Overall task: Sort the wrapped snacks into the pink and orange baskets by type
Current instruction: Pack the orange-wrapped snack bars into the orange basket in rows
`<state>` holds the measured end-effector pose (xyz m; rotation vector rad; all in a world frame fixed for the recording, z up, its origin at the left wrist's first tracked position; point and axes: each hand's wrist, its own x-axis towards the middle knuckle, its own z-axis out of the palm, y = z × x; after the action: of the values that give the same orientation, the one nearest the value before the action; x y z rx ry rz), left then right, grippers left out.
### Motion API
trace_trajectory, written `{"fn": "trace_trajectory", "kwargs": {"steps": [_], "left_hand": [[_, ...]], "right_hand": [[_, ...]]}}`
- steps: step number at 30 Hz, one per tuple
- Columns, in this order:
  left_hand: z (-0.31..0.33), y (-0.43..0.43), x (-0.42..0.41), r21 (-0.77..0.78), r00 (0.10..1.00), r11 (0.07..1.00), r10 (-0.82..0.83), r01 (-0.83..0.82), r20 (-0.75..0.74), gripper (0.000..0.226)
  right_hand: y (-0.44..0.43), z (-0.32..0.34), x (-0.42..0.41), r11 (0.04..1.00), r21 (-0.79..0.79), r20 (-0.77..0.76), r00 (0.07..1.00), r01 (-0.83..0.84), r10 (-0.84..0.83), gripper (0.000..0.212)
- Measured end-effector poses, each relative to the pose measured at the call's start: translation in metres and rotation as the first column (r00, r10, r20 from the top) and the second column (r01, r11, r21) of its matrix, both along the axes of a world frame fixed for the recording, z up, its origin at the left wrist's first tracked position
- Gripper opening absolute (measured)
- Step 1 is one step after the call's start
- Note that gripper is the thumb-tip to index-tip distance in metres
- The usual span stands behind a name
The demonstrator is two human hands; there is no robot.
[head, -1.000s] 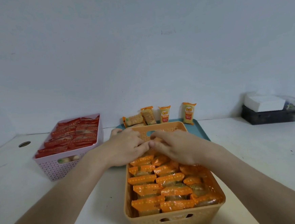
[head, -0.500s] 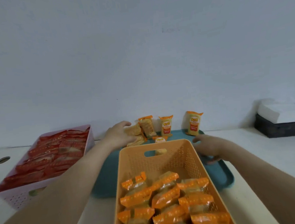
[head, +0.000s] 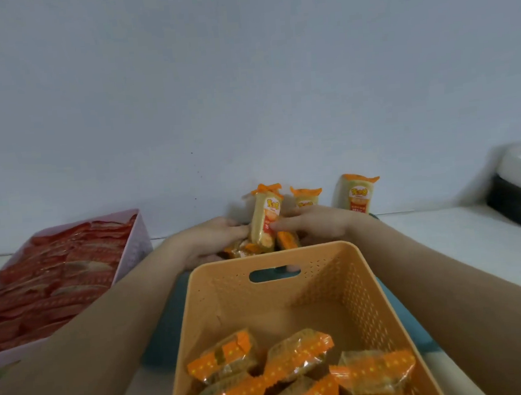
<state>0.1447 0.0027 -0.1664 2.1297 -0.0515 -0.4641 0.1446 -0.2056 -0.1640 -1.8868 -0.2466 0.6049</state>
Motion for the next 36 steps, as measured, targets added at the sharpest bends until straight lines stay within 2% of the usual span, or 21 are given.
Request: {"fn": "trace_trajectory", "kwargs": {"steps": [2, 4, 9, 12, 16, 19, 21, 22, 24, 26, 27, 29, 32, 34, 36], "left_hand": [[0.008, -0.004, -0.007, -0.059, 0.998, 0.998, 0.024, -0.027, -0.05, 0.019], [0.017, -0.007, -0.013, -0.086, 0.998, 0.996, 0.028, -0.032, -0.05, 0.027], [0.055, -0.005, -0.038, -0.125, 0.998, 0.991, 0.044, -0.037, 0.05, 0.051], [0.082, -0.009, -0.059, -0.149, 0.99, 0.988, 0.048, -0.028, 0.134, 0.06], [0.107, -0.015, -0.1, -0.18, 0.958, 0.982, 0.0, 0.054, 0.285, 0.051], [0.109, -0.016, -0.134, -0.244, 0.955, 0.961, -0.052, 0.126, 0.291, 0.044], [0.1, -0.015, -0.149, -0.274, 0.969, 0.95, -0.085, 0.149, 0.232, 0.037], [0.093, -0.015, -0.154, -0.279, 0.972, 0.946, -0.109, 0.166, 0.209, 0.038], [0.082, -0.015, -0.162, -0.2, 0.958, 0.959, -0.15, 0.201, 0.243, 0.047], [0.076, -0.016, -0.165, -0.122, 0.941, 0.981, -0.107, 0.154, 0.321, 0.052], [0.076, -0.014, -0.163, -0.115, 0.93, 0.988, -0.057, 0.105, 0.364, 0.052], [0.08, -0.009, -0.16, -0.079, 0.89, 0.997, 0.04, -0.005, 0.454, 0.05], [0.085, 0.0, -0.154, -0.089, 0.881, 0.995, 0.084, -0.047, 0.465, 0.046], [0.088, 0.002, -0.147, -0.166, 0.878, 0.983, 0.151, -0.083, 0.454, 0.04], [0.086, 0.007, -0.129, -0.247, 0.845, 0.952, 0.278, -0.18, 0.457, 0.037]], "right_hand": [[0.005, -0.001, 0.002, 0.998, 0.058, -0.021, 1.0, -0.002, 0.003, 0.045], [0.007, 0.0, 0.002, 0.993, 0.113, -0.01, 1.0, 0.026, -0.025, 0.052], [0.01, 0.028, -0.016, 0.943, 0.318, -0.067, 0.995, 0.094, -0.076, 0.046], [0.012, 0.059, -0.04, 0.955, 0.281, 0.087, 0.989, 0.091, -0.12, 0.054], [0.009, 0.09, -0.09, 0.947, 0.301, 0.304, 0.93, 0.112, -0.207, 0.062], [0.001, 0.084, -0.124, 0.931, 0.355, 0.402, 0.886, 0.081, -0.23, 0.085], [-0.002, 0.069, -0.139, 0.958, 0.284, 0.46, 0.872, 0.031, -0.165, 0.111], [-0.004, 0.061, -0.144, 0.98, 0.2, 0.507, 0.854, 0.011, -0.113, 0.122], [-0.008, 0.054, -0.156, 1.0, -0.019, 0.581, 0.814, -0.002, 0.012, 0.131], [-0.014, 0.053, -0.167, 0.984, -0.164, 0.573, 0.806, -0.064, 0.148, 0.13], [-0.018, 0.055, -0.173, 0.977, -0.186, 0.545, 0.817, -0.103, 0.19, 0.123], [-0.026, 0.059, -0.183, 0.988, -0.109, 0.485, 0.861, -0.113, 0.152, 0.104], [-0.038, 0.061, -0.183, 0.985, 0.155, 0.449, 0.883, 0.074, -0.137, 0.073], [-0.048, 0.058, -0.166, 0.923, 0.286, 0.421, 0.831, 0.259, -0.364, 0.055], [-0.061, 0.049, -0.144, 0.853, 0.304, 0.38, 0.767, 0.424, -0.517, 0.054]]}}
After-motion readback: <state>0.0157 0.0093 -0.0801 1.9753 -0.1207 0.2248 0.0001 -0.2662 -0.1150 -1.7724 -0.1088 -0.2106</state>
